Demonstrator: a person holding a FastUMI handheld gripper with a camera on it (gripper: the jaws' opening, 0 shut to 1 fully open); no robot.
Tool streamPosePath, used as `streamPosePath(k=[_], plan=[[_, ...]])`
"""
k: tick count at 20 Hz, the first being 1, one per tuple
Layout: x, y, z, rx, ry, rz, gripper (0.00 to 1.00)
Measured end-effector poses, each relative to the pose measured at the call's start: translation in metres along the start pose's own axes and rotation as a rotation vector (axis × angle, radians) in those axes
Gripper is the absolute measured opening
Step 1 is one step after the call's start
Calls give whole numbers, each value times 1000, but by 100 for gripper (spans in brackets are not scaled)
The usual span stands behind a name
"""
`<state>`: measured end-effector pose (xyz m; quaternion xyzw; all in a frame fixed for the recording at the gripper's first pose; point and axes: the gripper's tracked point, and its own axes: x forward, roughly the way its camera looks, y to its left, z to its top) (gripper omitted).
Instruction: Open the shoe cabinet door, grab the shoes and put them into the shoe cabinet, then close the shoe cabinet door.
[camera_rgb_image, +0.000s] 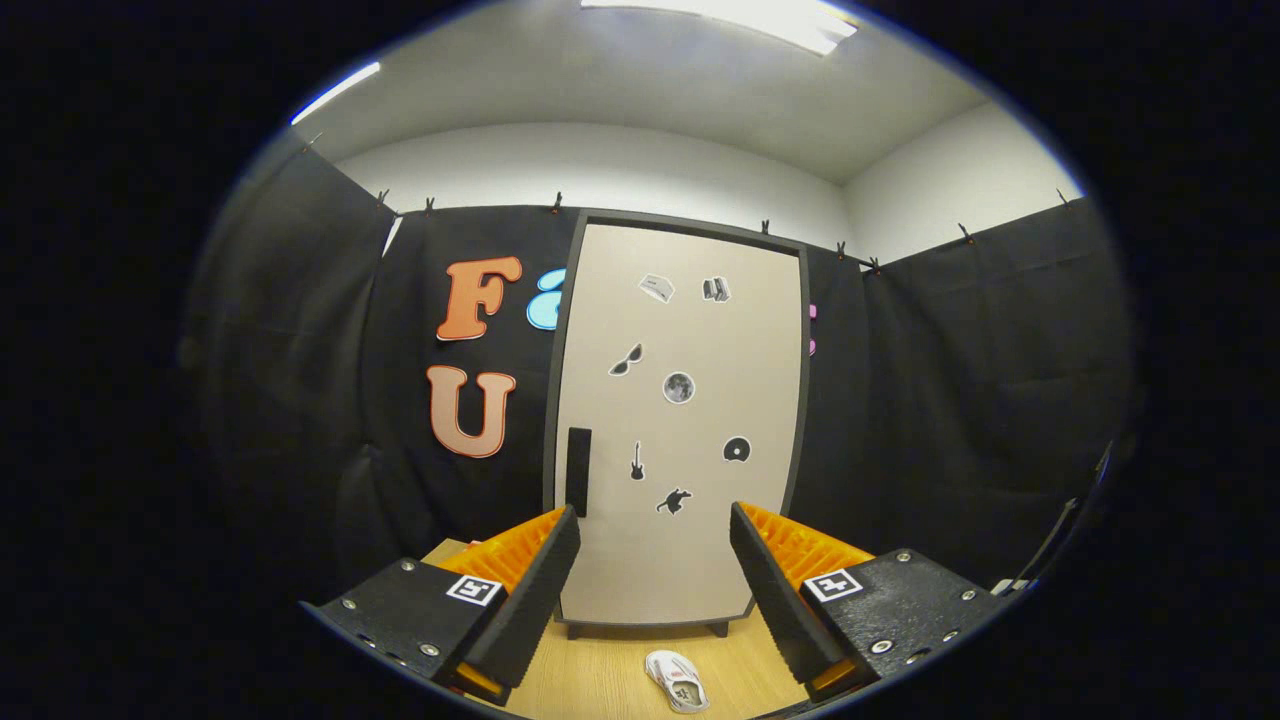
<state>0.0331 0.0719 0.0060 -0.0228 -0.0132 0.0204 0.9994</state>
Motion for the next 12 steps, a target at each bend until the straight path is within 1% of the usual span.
streamPosePath(k=[2, 4, 7, 9, 11, 12], plan=[[16, 11, -7, -12, 8, 12, 94], [35, 25, -12, -1, 3, 44, 94], [70, 33, -24, 16, 16, 70, 94], [97, 42, -23, 31, -5, 90, 95], [122, 49, -25, 9, -20, 100, 95], [133, 54, -30, -2, -12, 120, 94]])
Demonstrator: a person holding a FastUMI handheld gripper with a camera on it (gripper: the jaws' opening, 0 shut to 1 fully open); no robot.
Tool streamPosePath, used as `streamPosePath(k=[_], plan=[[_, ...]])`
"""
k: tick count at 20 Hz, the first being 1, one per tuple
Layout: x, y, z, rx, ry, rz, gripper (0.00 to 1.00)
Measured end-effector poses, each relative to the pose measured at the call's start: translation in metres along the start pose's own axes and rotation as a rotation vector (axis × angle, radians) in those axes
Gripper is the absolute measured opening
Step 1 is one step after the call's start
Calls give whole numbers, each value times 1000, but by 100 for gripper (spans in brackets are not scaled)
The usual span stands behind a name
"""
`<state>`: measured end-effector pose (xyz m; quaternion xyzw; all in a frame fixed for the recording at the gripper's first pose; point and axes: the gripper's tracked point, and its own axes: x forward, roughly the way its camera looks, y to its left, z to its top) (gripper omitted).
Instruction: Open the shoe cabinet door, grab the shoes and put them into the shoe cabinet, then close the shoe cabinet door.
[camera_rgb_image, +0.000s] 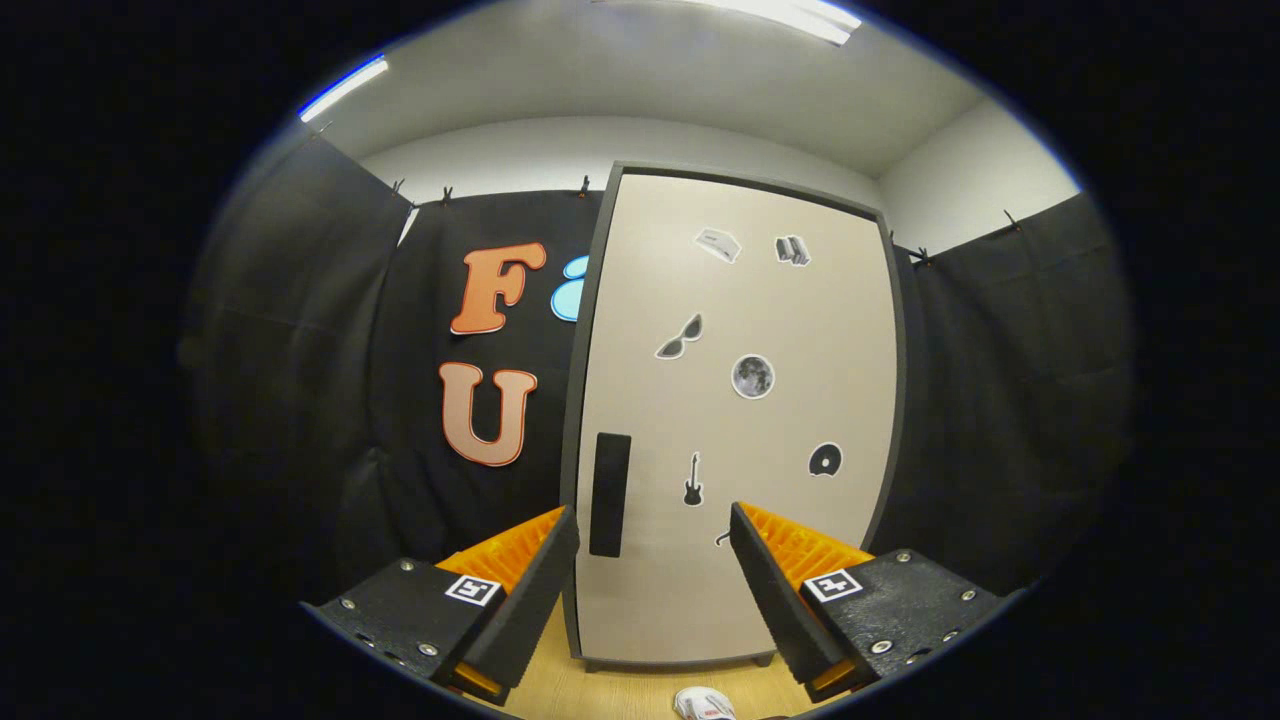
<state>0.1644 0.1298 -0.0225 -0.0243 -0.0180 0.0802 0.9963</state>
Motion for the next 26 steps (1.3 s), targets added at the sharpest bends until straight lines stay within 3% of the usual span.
streamPosePath(k=[9, 19, 22, 26], plan=[[81, 28, -32, 103, 48, 83, 92], [129, 38, -51, 67, 104, 47, 63], [135, 44, -51, 38, 117, 35, 42], [135, 43, -52, 48, 126, 20, 36]])
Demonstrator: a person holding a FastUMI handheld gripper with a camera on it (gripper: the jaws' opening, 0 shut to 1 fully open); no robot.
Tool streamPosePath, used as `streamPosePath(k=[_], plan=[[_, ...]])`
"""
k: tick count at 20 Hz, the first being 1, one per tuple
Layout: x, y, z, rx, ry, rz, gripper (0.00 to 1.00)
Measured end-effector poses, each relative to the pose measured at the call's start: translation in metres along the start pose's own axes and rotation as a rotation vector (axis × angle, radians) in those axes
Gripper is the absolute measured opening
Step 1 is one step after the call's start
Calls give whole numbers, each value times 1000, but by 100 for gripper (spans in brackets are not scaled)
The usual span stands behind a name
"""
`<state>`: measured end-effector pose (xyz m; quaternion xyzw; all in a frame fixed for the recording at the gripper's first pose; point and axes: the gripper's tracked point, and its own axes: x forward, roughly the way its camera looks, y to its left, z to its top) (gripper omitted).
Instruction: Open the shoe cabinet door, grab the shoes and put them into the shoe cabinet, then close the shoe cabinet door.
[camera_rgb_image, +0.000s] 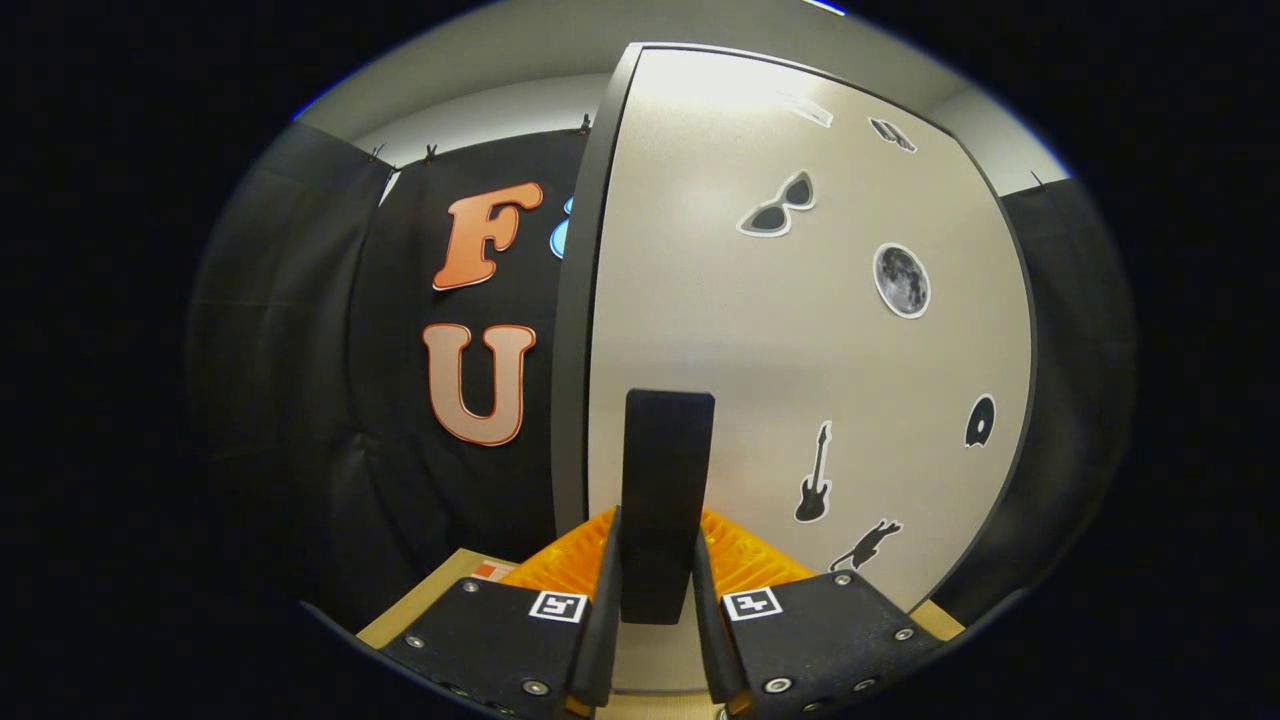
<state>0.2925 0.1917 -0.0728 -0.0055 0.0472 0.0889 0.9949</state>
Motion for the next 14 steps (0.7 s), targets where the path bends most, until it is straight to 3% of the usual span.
streamPosePath(k=[7, 14], plan=[[-5, -1, -1, 34, 30, 14, 17], [-31, -5, -2, 28, 19, -2, 16]])
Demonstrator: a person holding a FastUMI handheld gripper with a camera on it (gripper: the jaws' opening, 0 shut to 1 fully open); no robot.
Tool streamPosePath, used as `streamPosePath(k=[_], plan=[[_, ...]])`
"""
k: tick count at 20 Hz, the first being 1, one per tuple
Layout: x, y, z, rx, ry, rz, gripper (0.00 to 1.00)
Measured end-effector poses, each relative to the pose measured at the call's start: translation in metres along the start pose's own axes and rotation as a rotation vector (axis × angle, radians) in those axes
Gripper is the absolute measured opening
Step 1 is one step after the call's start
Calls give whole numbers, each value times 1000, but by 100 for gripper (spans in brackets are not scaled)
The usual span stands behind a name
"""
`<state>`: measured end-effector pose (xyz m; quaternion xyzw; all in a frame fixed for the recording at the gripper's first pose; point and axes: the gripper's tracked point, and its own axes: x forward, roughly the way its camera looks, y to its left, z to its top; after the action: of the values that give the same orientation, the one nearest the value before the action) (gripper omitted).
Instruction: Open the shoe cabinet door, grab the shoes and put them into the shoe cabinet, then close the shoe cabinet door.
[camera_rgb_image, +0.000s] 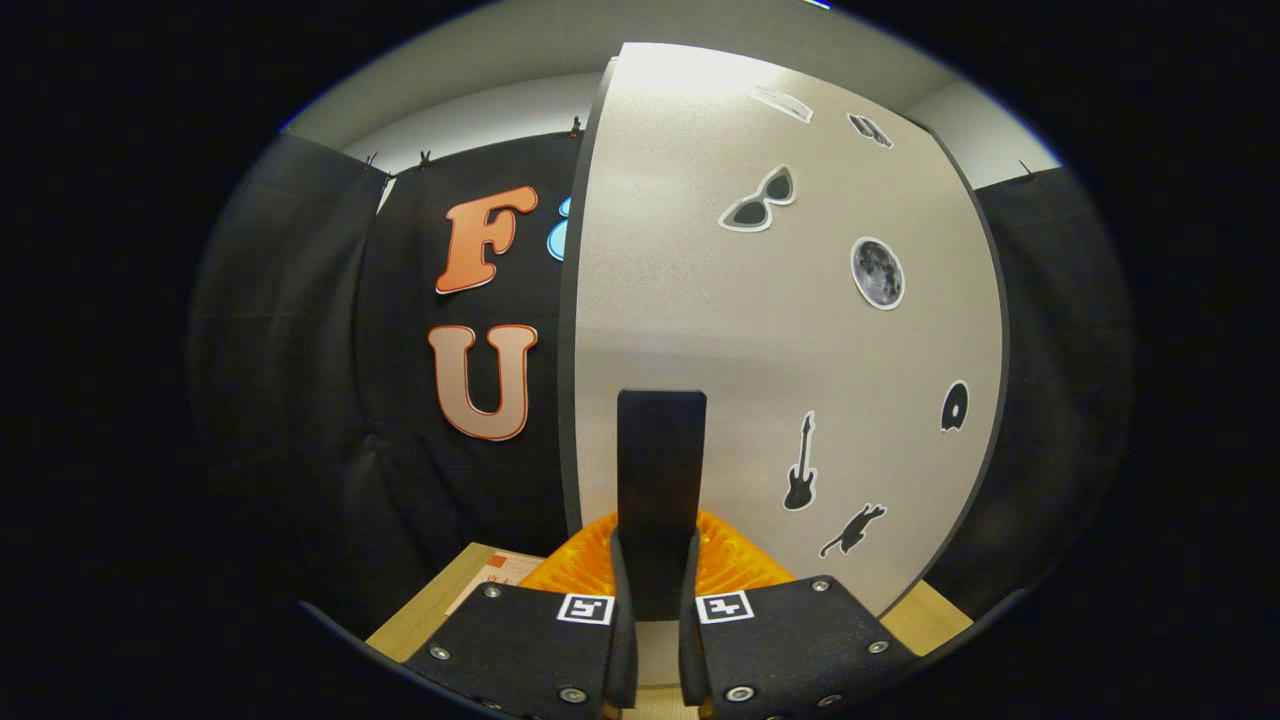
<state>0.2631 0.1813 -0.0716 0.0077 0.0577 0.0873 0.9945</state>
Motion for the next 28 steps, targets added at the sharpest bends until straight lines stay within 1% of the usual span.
streamPosePath(k=[5, 12, 15, 21, 23, 26, 28], plan=[[-28, -7, 0, -5, -4, 15, 16], [-73, -29, -4, 20, -17, 121, 16], [-95, -45, -5, 33, -39, 139, 16], [-135, -90, -4, 66, -73, 71, 15], [-144, -109, -5, 83, -82, 35, 14], [-154, -134, -8, 65, -92, -9, 13], [-162, -152, -9, 88, -101, -52, 13]])
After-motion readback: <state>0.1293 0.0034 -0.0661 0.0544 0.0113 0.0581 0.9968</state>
